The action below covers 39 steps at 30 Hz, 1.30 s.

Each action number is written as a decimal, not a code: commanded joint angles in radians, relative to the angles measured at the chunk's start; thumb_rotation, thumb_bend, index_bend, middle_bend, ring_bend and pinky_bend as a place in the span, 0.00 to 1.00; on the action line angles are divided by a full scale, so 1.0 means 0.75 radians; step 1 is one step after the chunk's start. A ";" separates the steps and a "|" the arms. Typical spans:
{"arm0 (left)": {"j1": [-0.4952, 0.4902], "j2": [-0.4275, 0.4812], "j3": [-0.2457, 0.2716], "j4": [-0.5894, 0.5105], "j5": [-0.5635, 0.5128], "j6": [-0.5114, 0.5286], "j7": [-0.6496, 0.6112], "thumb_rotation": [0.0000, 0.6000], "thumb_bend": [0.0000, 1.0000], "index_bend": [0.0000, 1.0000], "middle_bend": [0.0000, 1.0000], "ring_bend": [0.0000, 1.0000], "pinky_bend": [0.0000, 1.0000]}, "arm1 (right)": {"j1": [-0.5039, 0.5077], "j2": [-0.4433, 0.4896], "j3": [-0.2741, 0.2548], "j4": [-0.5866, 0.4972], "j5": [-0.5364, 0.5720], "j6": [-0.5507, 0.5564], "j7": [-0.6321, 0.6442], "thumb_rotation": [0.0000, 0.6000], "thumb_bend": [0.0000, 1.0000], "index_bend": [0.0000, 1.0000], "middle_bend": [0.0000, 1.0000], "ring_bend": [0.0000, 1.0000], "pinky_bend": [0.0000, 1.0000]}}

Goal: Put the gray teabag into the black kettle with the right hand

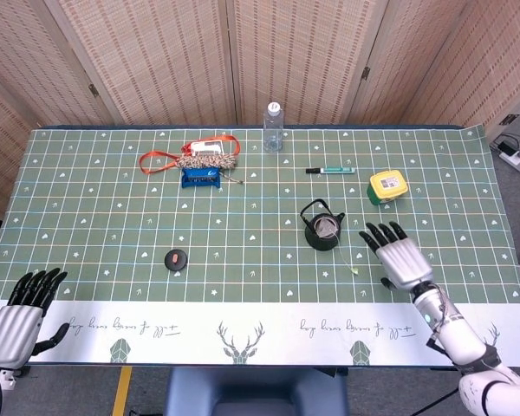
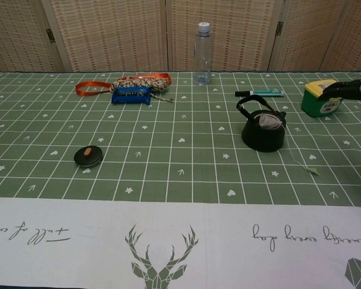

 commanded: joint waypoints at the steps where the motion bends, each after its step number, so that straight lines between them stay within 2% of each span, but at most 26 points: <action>1: 0.001 0.001 0.000 0.000 0.000 0.002 -0.004 1.00 0.29 0.00 0.03 0.01 0.00 | 0.163 -0.044 0.083 0.038 0.309 -0.107 -0.142 1.00 0.29 0.00 0.15 0.09 0.00; 3: 0.002 0.002 -0.001 0.001 -0.001 0.005 -0.010 1.00 0.29 0.00 0.03 0.01 0.00 | 0.221 -0.091 0.092 0.079 0.389 -0.122 -0.185 1.00 0.29 0.02 0.29 0.22 0.05; 5: 0.003 0.004 -0.002 0.003 -0.001 0.007 -0.016 1.00 0.29 0.00 0.03 0.01 0.00 | 0.259 -0.127 0.099 0.109 0.443 -0.151 -0.182 1.00 0.28 0.07 0.48 0.44 0.22; 7: 0.004 0.004 -0.002 0.004 0.004 0.013 -0.022 1.00 0.29 0.00 0.03 0.00 0.00 | 0.290 -0.149 0.100 0.136 0.477 -0.172 -0.179 1.00 0.28 0.09 0.56 0.51 0.28; 12: 0.007 0.004 -0.003 0.013 0.011 0.025 -0.037 1.00 0.29 0.00 0.03 0.00 0.00 | 0.343 -0.166 0.097 0.164 0.550 -0.204 -0.161 1.00 0.29 0.12 0.59 0.53 0.28; 19: 0.008 0.002 -0.004 0.018 0.011 0.028 -0.036 1.00 0.29 0.00 0.03 0.00 0.00 | 0.416 -0.187 0.049 0.173 0.622 -0.253 -0.163 1.00 0.28 0.19 0.58 0.52 0.28; 29: 0.009 0.002 -0.009 0.023 0.003 0.029 -0.040 1.00 0.29 0.00 0.03 0.00 0.00 | 0.497 -0.240 0.016 0.223 0.697 -0.260 -0.134 1.00 0.29 0.21 0.58 0.53 0.28; 36: 0.007 0.006 -0.011 0.028 -0.003 0.025 -0.055 1.00 0.29 0.00 0.03 0.00 0.01 | 0.505 -0.233 0.017 0.247 0.680 -0.257 -0.066 1.00 0.29 0.23 0.68 0.58 0.28; 39: 0.005 0.005 -0.012 0.029 -0.006 0.020 -0.053 1.00 0.29 0.00 0.03 0.00 0.01 | 0.515 -0.233 0.009 0.267 0.689 -0.275 -0.049 1.00 0.29 0.24 0.69 0.59 0.28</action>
